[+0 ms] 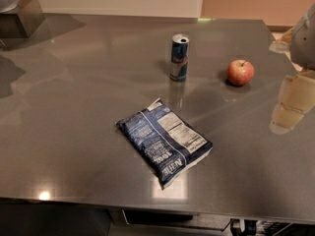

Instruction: Pick blue chip bag

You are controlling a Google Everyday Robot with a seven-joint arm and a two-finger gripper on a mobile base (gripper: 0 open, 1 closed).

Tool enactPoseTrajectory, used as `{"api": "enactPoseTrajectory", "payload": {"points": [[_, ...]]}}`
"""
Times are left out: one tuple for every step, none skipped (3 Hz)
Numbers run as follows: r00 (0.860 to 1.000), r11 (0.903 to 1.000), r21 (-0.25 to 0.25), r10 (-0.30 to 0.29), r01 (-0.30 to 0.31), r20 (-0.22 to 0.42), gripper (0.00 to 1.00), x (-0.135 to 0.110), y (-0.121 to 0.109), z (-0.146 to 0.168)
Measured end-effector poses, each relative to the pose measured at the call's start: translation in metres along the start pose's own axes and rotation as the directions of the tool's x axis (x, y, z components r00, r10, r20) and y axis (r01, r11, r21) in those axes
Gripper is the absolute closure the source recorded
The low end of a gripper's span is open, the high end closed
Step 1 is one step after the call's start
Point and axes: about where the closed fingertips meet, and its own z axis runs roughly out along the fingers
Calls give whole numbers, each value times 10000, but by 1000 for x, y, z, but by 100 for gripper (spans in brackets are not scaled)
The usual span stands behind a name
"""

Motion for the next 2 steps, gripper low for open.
{"api": "enactPoseTrajectory", "payload": {"points": [[10000, 10000, 2, 0, 0, 1, 0, 0, 0, 0], [9998, 9994, -277, -202, 200, -72, 0, -12, 0, 2]]}}
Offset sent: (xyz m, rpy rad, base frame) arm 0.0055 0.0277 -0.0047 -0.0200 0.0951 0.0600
